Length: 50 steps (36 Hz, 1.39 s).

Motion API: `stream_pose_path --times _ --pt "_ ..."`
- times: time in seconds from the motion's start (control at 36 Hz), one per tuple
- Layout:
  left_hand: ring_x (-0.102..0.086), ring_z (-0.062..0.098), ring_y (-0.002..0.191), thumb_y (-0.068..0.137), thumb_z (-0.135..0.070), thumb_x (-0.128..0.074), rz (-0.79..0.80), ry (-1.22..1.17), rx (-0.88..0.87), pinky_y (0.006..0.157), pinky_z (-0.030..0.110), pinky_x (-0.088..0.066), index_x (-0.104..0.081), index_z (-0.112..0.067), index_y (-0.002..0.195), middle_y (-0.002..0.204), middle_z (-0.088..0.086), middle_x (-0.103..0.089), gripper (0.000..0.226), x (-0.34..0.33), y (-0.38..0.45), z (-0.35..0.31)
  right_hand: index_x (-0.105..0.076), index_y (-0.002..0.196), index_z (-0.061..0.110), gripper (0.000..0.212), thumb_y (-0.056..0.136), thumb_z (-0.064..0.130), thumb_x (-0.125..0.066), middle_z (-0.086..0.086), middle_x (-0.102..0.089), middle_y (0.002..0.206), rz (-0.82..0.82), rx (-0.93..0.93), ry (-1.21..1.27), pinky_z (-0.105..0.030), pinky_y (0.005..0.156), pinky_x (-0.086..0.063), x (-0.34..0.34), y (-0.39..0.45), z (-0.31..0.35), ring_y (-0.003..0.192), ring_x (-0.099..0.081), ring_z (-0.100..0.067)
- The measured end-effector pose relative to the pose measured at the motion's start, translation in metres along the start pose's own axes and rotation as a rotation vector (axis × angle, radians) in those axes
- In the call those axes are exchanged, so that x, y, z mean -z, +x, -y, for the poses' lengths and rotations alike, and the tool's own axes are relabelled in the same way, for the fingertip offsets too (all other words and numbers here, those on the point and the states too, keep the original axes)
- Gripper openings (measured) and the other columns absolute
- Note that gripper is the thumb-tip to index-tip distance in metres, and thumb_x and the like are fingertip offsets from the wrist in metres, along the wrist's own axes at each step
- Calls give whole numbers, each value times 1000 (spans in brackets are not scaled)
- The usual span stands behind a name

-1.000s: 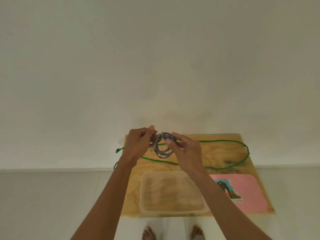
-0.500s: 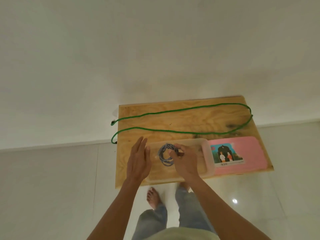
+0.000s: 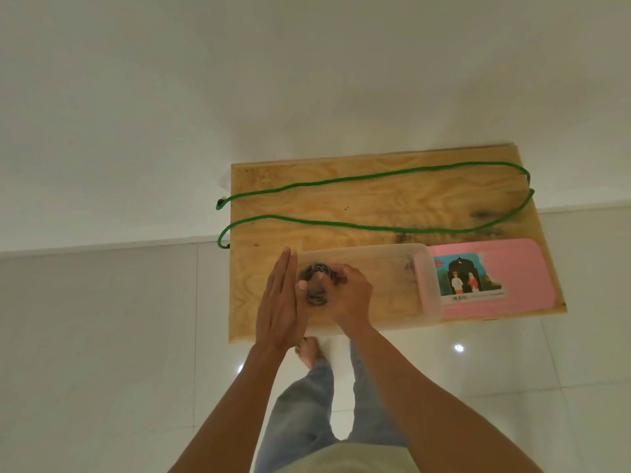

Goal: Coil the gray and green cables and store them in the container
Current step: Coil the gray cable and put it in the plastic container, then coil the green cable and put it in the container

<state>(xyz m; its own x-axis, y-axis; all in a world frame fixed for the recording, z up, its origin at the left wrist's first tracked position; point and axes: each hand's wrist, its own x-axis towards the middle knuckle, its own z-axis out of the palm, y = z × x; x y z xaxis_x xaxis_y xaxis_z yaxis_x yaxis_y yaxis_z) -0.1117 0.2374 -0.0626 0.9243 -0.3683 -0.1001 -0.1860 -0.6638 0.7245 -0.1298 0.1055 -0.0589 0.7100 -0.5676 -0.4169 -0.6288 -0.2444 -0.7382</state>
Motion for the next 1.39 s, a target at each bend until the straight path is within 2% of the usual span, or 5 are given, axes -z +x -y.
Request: stream_pose_path --times 0.25,0.39,0.58,0.92,1.39 --pt "-20 15 152 106 -36 -22 -13 -1 -11 116 47 -35 -23 -13 156 165 0 -20 56 -2 0 1 -75 101 11 31 82 36 -77 -2 -76 96 6 -2 37 -34 86 -55 -3 2 4 86 -69 -18" --pt "-18 14 152 105 -38 -21 -10 7 3 119 44 -31 -23 -15 157 165 -2 -19 56 -1 0 1 -73 105 9 27 86 28 -74 -3 -75 100 -2 9 78 -3 69 -41 10 -1 5 79 -65 -13" --pt "-19 13 151 100 -55 -18 33 -7 87 122 37 -23 -24 -20 157 165 -3 -21 67 14 4 -9 -72 113 13 31 88 32 -71 1 -73 106 -18 -8 106 -2 69 -38 36 -6 18 86 -65 -12" --pt "-32 23 147 106 -36 -34 -52 -24 66 120 45 -26 -41 -10 149 156 10 -40 51 62 48 -39 -72 109 16 20 90 22 -68 10 -64 87 -114 94 183 -32 83 -52 82 10 60 75 -61 -11" --pt "-44 31 136 101 -28 -51 32 145 63 109 46 -40 -49 -10 142 146 11 -51 44 41 155 -63 -72 107 11 19 89 14 -69 9 -63 81 -71 92 70 -22 78 -47 131 113 77 74 -61 -10"
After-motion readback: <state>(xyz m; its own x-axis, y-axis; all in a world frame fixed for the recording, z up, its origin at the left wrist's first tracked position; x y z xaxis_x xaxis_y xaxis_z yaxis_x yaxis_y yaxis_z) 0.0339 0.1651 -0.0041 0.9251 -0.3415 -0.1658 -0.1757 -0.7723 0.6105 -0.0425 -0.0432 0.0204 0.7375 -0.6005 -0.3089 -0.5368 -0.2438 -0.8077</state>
